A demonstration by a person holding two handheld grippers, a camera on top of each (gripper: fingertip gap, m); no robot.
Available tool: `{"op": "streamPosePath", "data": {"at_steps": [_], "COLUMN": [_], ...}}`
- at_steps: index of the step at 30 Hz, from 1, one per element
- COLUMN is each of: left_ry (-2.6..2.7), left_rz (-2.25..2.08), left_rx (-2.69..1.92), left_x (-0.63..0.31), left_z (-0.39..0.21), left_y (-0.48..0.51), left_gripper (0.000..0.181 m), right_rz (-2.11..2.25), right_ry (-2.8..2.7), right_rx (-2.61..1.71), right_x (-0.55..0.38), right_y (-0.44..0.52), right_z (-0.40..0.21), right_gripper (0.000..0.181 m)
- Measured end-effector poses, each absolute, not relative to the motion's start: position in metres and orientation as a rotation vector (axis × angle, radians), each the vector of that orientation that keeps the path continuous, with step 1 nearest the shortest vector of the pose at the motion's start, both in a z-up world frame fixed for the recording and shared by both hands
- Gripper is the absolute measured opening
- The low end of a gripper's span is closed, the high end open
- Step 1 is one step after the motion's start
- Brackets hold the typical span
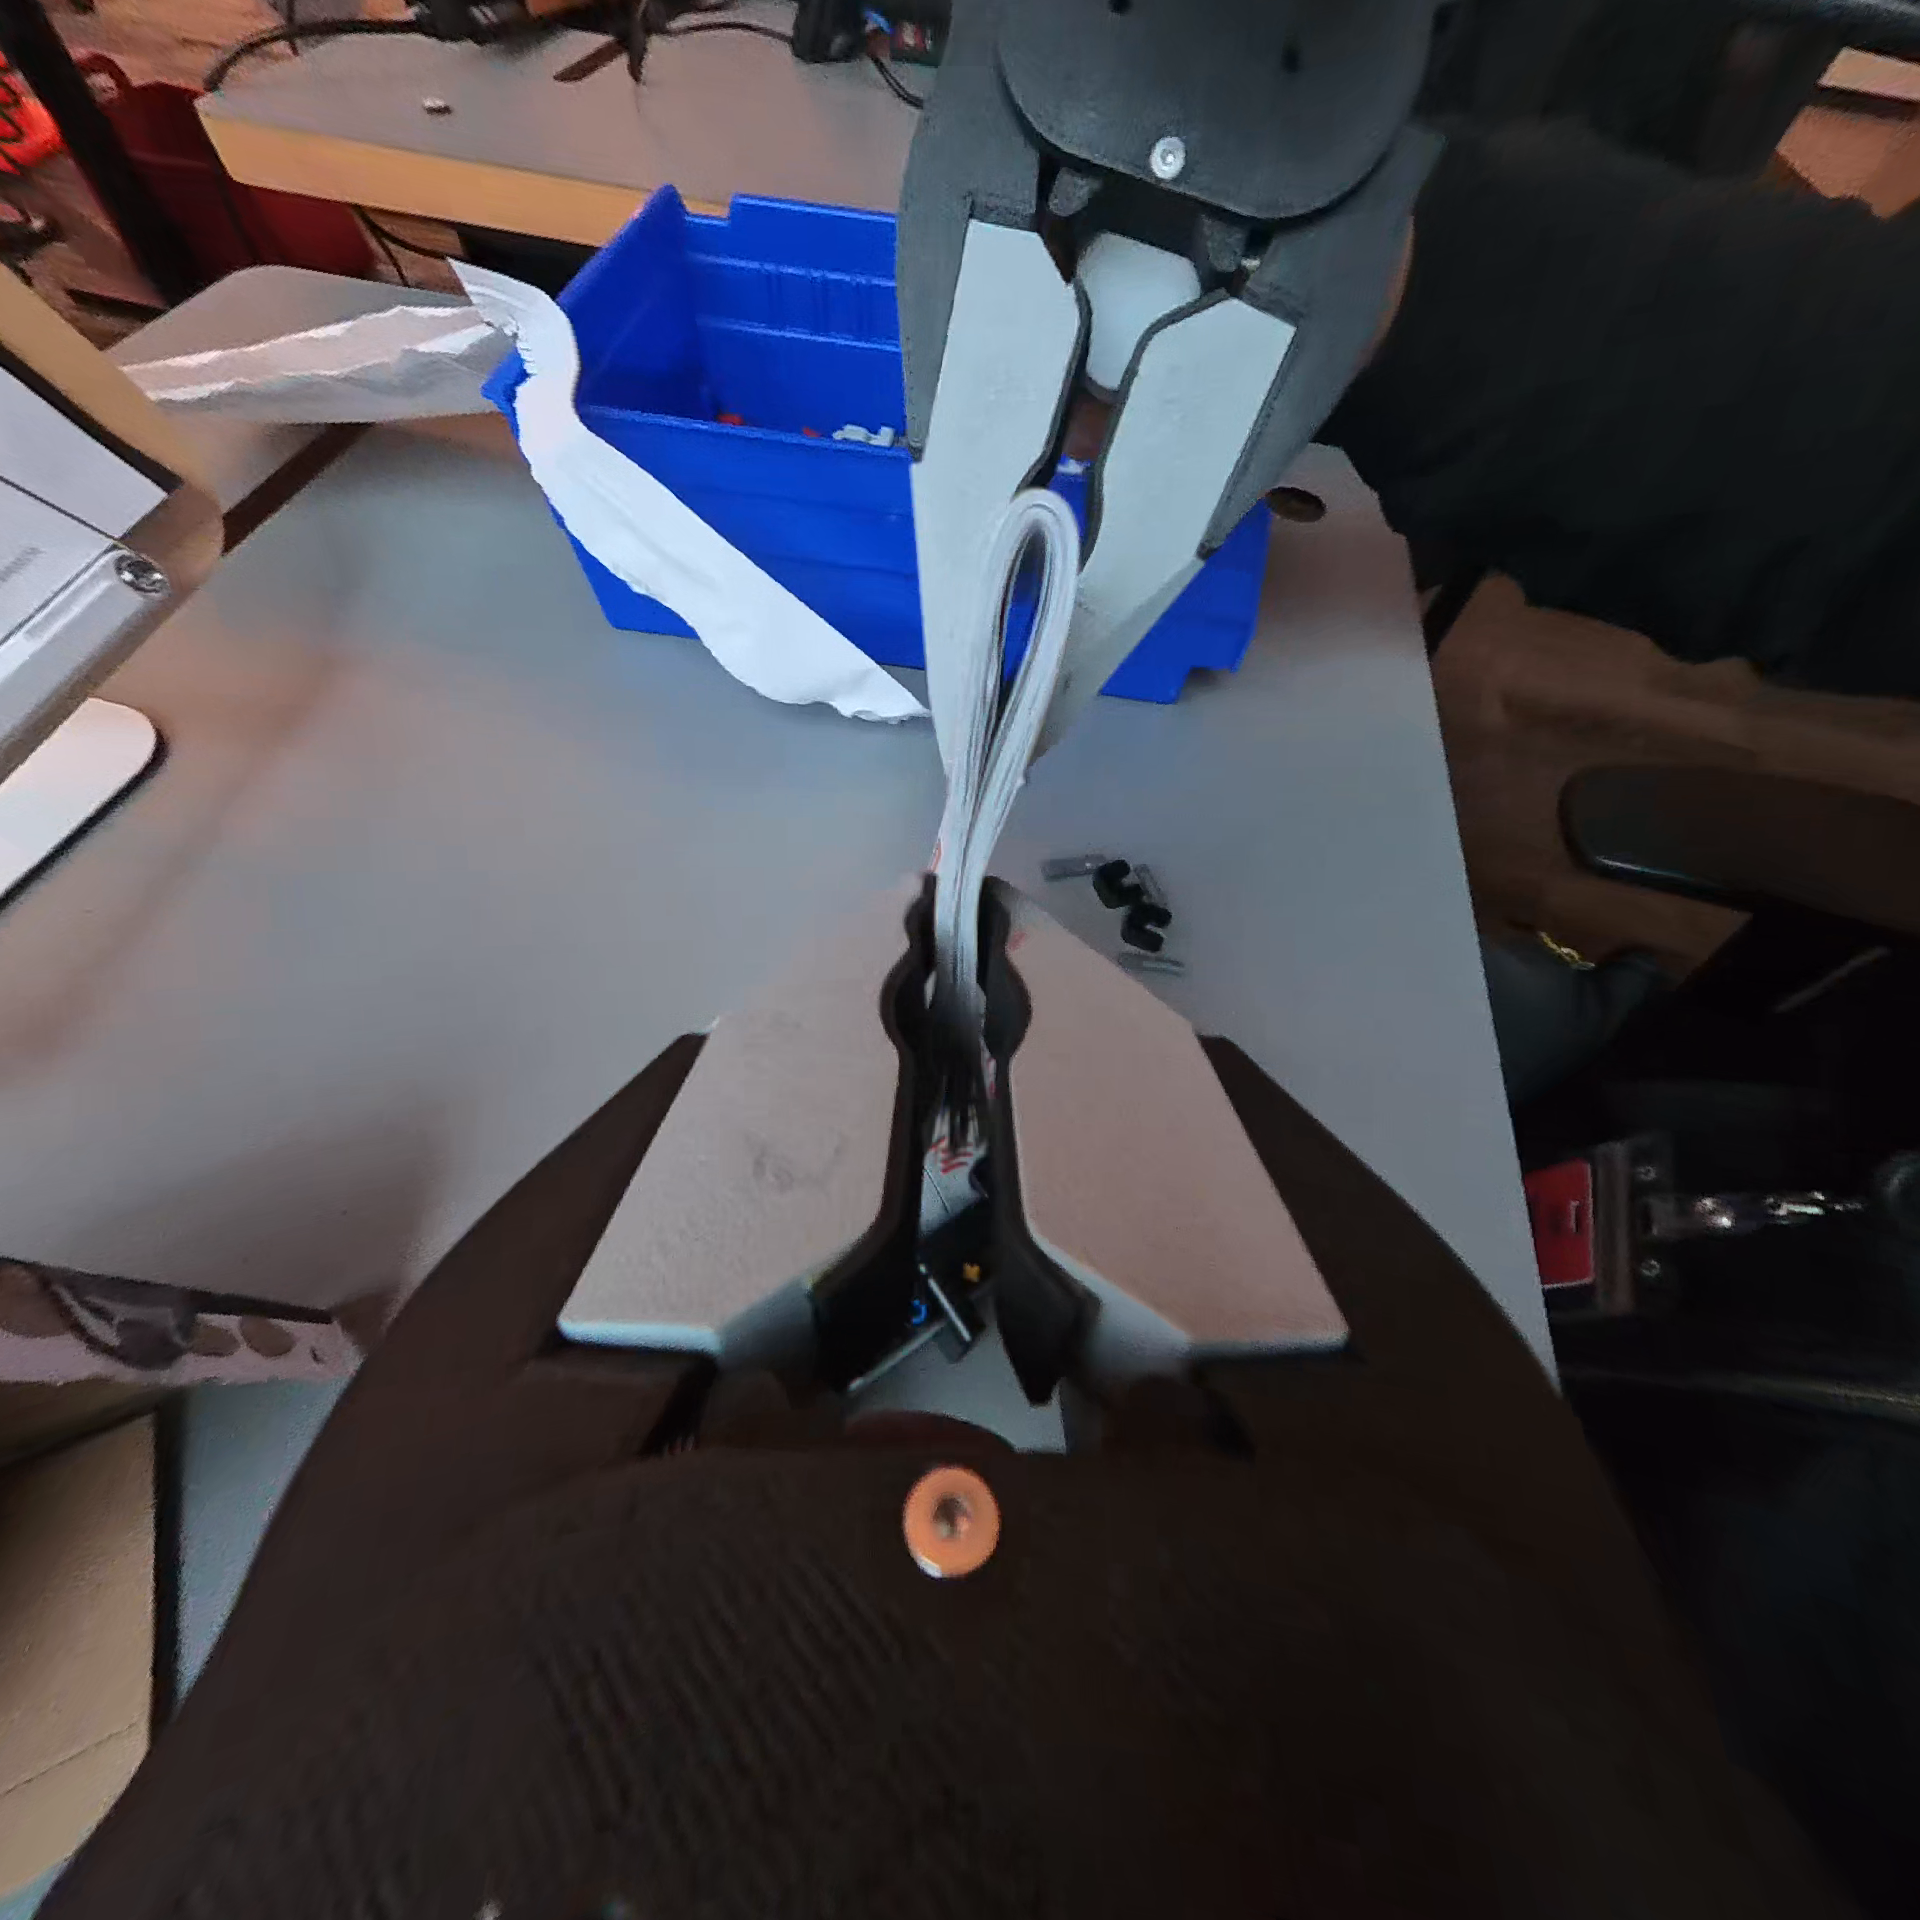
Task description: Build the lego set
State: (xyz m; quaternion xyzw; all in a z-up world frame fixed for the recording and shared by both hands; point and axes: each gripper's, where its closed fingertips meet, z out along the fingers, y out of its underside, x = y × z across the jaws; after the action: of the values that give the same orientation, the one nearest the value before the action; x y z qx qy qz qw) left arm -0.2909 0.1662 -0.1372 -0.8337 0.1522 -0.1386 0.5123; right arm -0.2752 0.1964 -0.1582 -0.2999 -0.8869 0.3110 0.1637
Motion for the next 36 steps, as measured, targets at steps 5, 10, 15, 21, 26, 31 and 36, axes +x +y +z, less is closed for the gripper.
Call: {"op": "streamPosePath", "data": {"at_steps": [5, 10, 15, 21, 26, 31, 36], "left_ry": [0.266, 0.323, 0.348, 0.099, 0.182, 0.36, 0.57], "left_rz": [-0.416, -0.424, -0.379, -0.155, 0.032, -0.002, -0.088], "left_rx": [-1.936, -1.955, -1.951, -2.12, -2.228, -2.214, -2.319], "left_x": [-0.293, -0.286, -0.284, -0.316, -0.288, -0.259, -0.228], "left_z": [-0.13, -0.134, -0.132, -0.153, -0.184, -0.189, -0.2], "left_y": [0.169, 0.164, 0.171, 0.162, 0.13, 0.132, 0.156], "left_gripper": [0.002, 0.003, 0.002, 0.036, 0.032, 0.032, 0.029], "right_rz": [0.934, 0.989, 0.919, 0.609, 0.532, 0.455, 0.519], "right_ry": [-2.483, -2.53, -2.535, -2.4, -2.486, -2.337, -2.4], "right_rx": [-0.861, -0.875, -0.812, -0.942, -0.903, -1.054, -1.021], "right_x": [-0.279, -0.273, -0.277, -0.291, -0.272, -0.281, -0.272], "right_y": [0.198, 0.193, 0.187, 0.24, 0.231, 0.268, 0.248], "right_z": [-0.149, -0.152, -0.15, -0.156, -0.169, -0.156, -0.161], "right_gripper": [0.002, 0.004, 0.006, 0.002, 0.002, 0.002, 0.002]}}
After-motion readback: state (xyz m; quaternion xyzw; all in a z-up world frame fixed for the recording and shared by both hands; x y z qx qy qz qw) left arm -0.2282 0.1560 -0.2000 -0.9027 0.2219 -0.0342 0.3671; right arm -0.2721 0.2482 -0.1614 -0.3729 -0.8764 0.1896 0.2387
